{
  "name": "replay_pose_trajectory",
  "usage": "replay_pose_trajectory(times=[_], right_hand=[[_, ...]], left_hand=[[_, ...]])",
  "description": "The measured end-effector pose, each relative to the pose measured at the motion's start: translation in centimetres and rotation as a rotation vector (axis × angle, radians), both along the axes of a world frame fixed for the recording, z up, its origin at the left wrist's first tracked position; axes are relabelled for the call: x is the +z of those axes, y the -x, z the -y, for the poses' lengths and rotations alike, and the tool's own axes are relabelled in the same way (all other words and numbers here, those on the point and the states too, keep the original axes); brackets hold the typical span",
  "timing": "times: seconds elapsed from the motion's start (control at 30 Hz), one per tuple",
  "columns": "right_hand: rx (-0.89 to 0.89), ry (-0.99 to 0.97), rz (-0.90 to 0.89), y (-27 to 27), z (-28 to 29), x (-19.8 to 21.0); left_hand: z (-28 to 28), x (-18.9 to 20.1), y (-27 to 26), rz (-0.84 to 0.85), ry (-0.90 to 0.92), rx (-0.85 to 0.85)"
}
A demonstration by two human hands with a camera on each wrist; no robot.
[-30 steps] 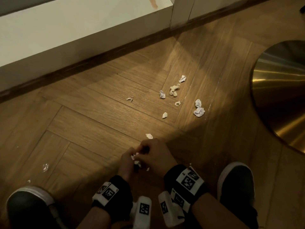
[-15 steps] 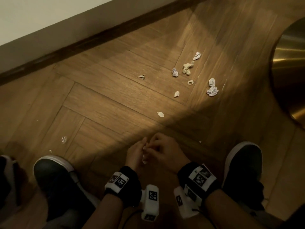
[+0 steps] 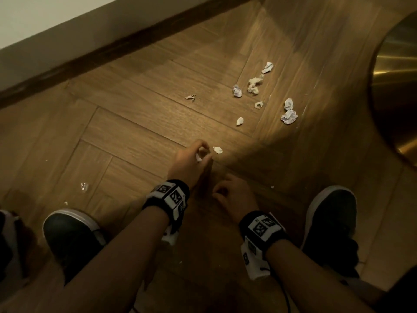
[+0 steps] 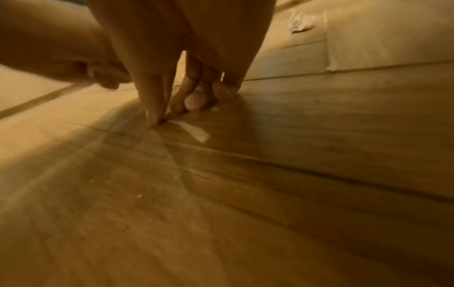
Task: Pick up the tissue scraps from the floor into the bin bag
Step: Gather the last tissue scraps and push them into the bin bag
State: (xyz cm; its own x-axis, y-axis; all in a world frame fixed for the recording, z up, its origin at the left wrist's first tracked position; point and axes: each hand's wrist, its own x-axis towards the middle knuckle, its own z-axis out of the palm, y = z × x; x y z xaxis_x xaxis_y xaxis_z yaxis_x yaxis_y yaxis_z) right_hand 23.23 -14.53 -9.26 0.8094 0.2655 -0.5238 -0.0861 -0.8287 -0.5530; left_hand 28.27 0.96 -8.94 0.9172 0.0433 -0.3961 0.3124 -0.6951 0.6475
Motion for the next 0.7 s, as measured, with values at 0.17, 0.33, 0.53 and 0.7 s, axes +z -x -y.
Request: replay_pose_trajectory(times=[0.17,0.33,0.53,0.7], right_hand=[[-0.041,-0.117,-0.056,-1.3,0.9,-0.3],[-0.44,-0.202,0.154,-6.1,5.2,0.7],[-0.495,-0.001,0.404,-15.6,11.4,0.2],[-0.297,0.1,0.398,-17.5,13.3,0.0]], left_hand=[[0.3,-0.5,-2.3,0.0,-0.057,-0.194],[0.6,-1.3,-3.2,-0.019,-0.101,-0.22],[1.0,-1.1,-3.8,-0.06,-0.137,-0.278],[1.3,-0.2,-3.7,-0.105,0.004,-0.282]])
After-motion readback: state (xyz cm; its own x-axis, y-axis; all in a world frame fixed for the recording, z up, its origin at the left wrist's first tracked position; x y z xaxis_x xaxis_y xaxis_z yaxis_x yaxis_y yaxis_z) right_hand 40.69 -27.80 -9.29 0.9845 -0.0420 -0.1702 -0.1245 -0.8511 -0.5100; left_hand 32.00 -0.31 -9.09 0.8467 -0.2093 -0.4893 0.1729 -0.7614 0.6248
